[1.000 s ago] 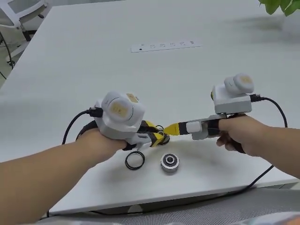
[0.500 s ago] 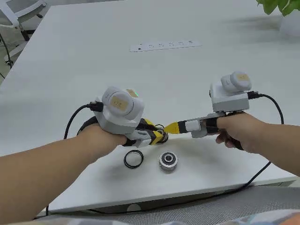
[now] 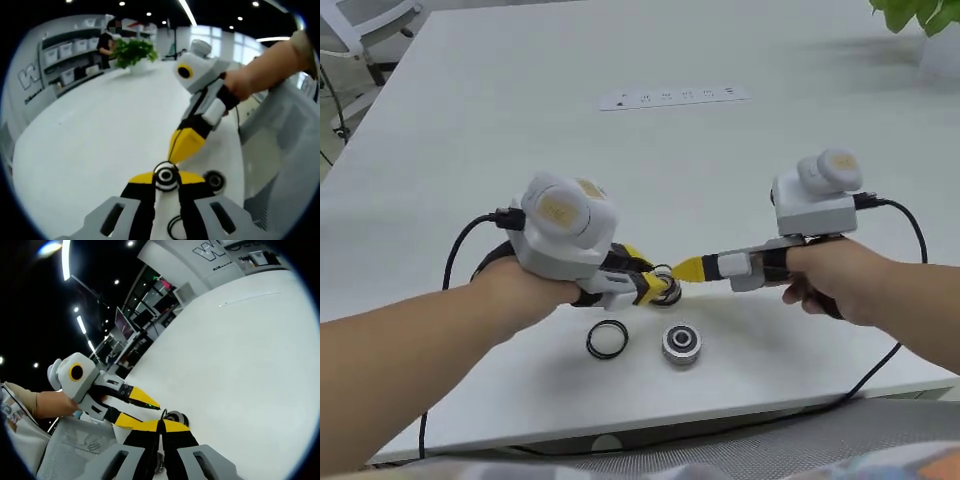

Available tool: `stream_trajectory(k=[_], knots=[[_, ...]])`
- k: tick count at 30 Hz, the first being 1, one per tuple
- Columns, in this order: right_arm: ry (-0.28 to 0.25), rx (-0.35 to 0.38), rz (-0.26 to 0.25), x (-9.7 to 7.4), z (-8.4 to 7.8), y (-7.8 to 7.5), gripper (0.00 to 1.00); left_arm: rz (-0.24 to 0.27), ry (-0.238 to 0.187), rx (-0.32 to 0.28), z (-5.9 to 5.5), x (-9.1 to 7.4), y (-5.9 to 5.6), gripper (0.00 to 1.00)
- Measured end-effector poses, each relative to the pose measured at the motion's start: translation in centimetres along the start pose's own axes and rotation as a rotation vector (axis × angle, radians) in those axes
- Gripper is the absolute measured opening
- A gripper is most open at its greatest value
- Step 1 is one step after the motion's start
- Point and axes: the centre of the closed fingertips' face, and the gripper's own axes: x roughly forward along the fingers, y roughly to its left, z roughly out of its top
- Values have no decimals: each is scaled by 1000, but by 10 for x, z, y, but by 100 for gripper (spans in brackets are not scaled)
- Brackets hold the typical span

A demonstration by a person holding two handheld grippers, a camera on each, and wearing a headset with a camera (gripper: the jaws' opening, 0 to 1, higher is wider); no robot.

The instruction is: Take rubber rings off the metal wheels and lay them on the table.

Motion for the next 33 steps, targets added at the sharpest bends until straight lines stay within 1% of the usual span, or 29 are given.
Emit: stream_trajectory(k=[3, 8, 12, 17, 21, 24, 27, 29, 33], knots=[[-5, 4, 10, 0, 2, 3, 0, 0, -13, 0, 2, -7, 0, 19], [-14, 5, 28, 1, 5, 11, 0, -6, -28, -4, 3, -18, -3, 25], [-13, 6, 41, 2, 5, 16, 0, -9, -43, 0, 4, -29, -8, 26], [-9, 1, 58, 3, 5, 25, 0, -16, -49, 20, 2, -40, -13, 29], [-6, -2, 75, 6, 6, 34, 0, -20, -62, 15, 2, -51, -18, 31], [-2, -3, 85, 7, 5, 39, 0, -22, -64, 19, 0, -58, -21, 32], [5, -6, 98, 10, 4, 45, 0, -21, -60, 26, -5, -66, -23, 35], [11, -8, 104, 12, 3, 49, 0, -23, -64, 13, -8, -71, -23, 36], [23, -9, 115, 16, 0, 53, 0, -18, -70, 8, -12, -80, -23, 39]])
